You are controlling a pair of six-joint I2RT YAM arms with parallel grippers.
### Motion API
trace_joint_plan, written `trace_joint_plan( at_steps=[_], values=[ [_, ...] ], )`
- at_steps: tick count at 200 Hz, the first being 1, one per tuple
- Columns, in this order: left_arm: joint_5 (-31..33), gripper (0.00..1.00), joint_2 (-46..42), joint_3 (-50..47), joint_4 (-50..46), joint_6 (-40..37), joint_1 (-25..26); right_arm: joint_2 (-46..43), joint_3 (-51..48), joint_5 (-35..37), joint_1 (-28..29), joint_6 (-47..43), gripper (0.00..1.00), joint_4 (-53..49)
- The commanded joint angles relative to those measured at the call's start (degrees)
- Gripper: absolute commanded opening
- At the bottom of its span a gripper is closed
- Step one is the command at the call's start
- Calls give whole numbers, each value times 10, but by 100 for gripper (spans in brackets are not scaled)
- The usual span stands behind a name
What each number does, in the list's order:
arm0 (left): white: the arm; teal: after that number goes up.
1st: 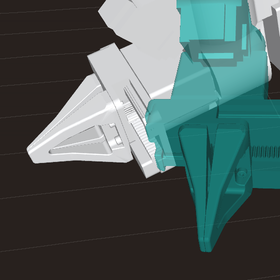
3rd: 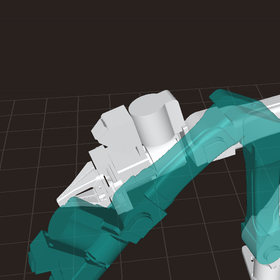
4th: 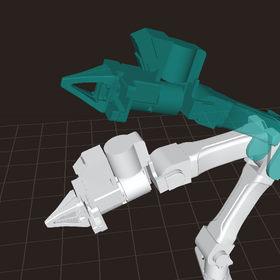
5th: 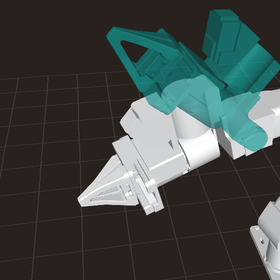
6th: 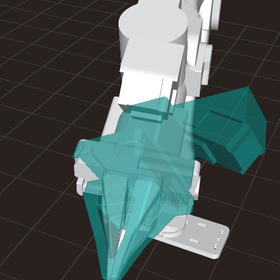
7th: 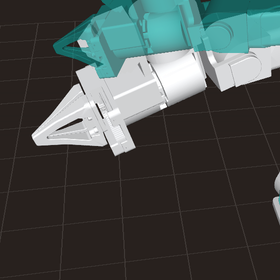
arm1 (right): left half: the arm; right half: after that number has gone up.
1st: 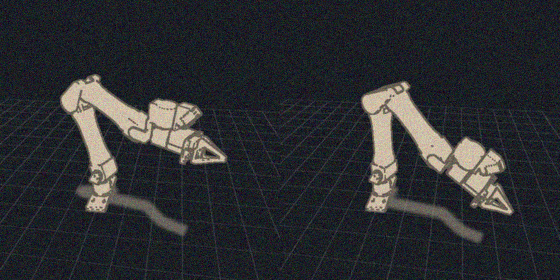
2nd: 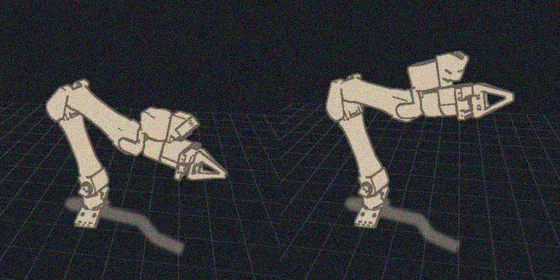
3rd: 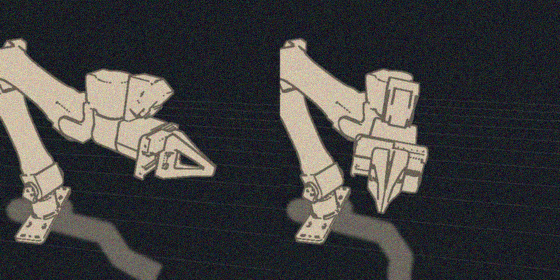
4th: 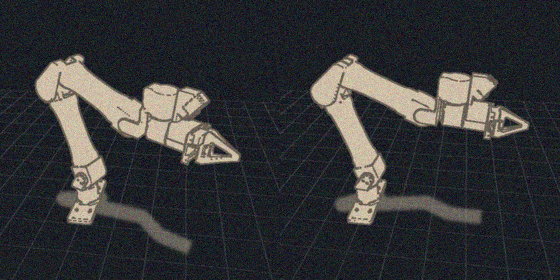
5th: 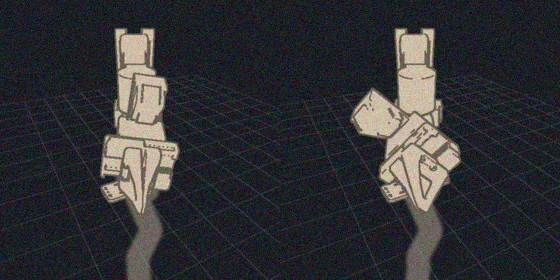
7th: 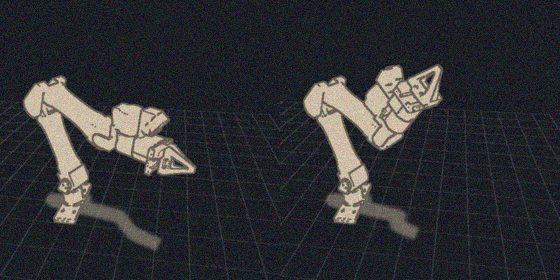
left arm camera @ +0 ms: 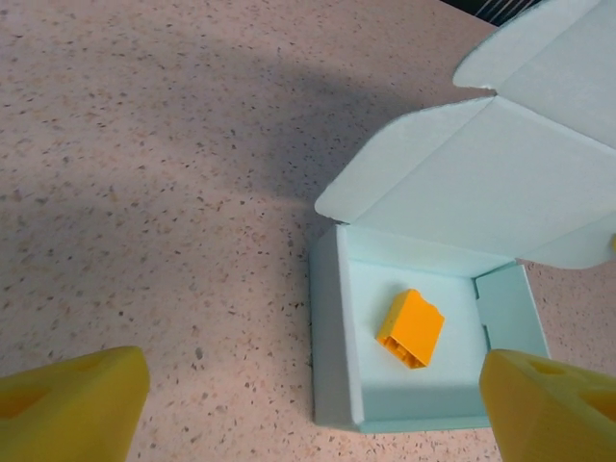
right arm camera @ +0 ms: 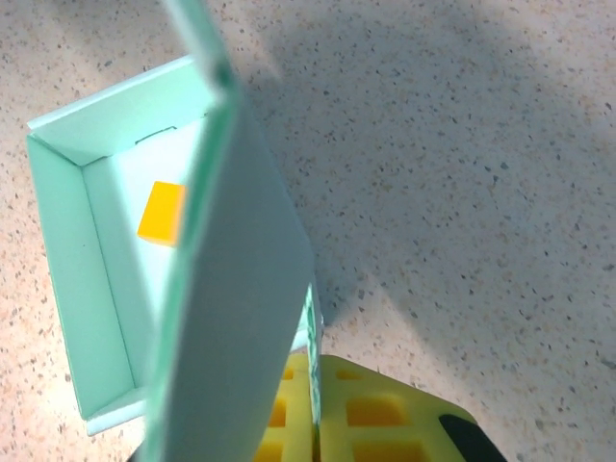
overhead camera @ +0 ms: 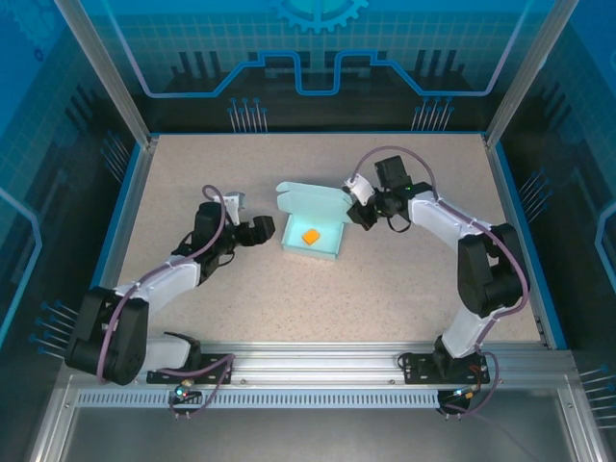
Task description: Fold the paper box
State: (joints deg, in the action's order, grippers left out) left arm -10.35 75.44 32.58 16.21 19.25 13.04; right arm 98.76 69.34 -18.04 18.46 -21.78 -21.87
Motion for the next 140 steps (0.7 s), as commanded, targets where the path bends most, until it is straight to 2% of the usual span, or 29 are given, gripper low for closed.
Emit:
trace_joint_plan(
  at_steps=[1,23,66,111,140],
  values=[
    [-27,86,36,27,45,-60,12,-14,3,5,-15,-25,8,-46],
    [-36,80,85,66,51,-99,16,-23,0,-2,-30,-26,8,-47],
    [-68,78,167,133,67,-158,17,-24,-3,-6,-36,-24,8,-43],
    [-109,75,223,185,74,-194,18,-16,-1,-7,-36,-21,8,-38],
    [-132,68,250,215,63,-210,22,-16,-1,-5,-36,-21,8,-37]
  ],
)
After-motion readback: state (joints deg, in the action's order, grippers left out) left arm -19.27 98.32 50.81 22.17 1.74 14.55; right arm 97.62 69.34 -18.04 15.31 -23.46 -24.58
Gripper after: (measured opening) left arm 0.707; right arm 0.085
